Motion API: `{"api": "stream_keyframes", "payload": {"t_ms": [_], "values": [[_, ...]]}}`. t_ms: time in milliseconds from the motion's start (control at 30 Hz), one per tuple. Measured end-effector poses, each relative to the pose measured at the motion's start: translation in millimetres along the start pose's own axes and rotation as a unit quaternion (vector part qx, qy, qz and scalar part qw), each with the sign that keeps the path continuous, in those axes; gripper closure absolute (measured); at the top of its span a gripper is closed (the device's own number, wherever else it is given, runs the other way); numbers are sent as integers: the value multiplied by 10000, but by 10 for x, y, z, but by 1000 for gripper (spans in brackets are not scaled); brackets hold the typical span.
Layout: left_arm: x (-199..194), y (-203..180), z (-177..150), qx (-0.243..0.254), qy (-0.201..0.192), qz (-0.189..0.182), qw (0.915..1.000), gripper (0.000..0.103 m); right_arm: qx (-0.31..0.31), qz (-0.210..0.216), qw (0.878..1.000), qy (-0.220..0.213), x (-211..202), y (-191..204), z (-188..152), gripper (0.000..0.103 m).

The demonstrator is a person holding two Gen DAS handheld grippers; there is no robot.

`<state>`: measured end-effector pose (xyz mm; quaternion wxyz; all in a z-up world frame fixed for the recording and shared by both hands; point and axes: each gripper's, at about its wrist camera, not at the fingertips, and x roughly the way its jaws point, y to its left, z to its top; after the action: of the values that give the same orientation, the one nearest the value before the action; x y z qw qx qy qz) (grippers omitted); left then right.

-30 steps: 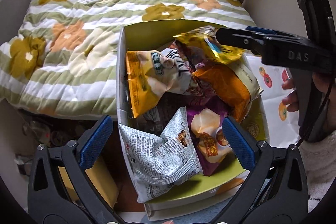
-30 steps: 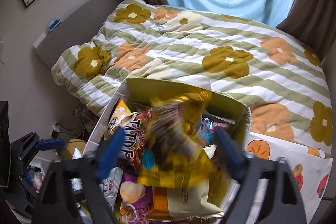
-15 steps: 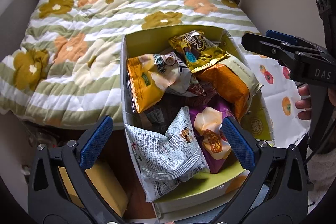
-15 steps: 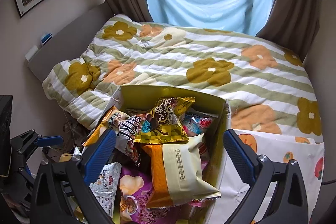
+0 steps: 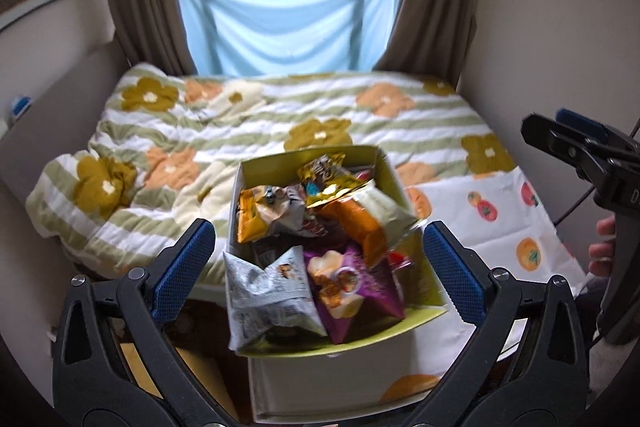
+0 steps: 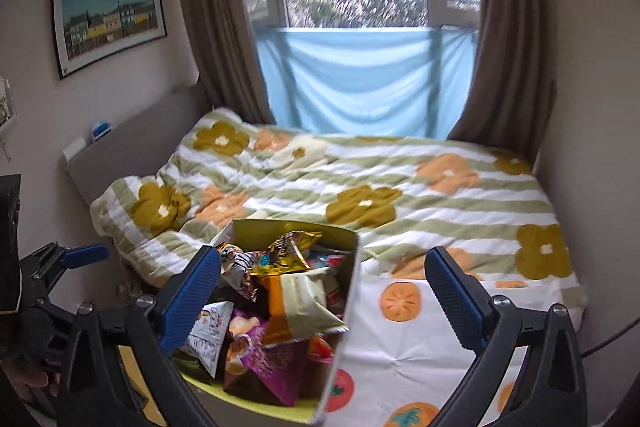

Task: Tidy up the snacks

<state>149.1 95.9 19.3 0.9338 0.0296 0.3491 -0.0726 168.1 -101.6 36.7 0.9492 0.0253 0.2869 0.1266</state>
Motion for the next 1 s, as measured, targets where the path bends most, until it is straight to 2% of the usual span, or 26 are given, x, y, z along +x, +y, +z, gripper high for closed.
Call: {"api": "stream_keyframes", "payload": {"t_ms": [133,233,333,467,567,667,1000], "values": [[-335,-273,-209,-174,-298,189,9992,0,99,-206,9994,-270,-541,-185,-213,2],[-507,-445,-395,-244,-383,105,9989,0,96,-399,9989,-247,-806,-276,-420,1],[-673,-607,-582,-223,-501,212,9983,0,69,-635,9978,-200,-994,-340,-653,1],[-872,-775,-811,-167,-721,308,9968,0,184,-873,9958,-183,-1187,-401,-969,1],[-1002,-886,-936,-88,-915,546,9943,0,103,-1197,9925,-219,-1307,-410,-1152,1],[-1084,-963,-998,-26,-1043,576,9929,0,222,-1176,9926,-187,-1403,-466,-1269,1],[-1073,-1132,-1068,86,-986,521,9937,0,377,-1330,9902,-191,-1578,-541,-1433,1]]}}
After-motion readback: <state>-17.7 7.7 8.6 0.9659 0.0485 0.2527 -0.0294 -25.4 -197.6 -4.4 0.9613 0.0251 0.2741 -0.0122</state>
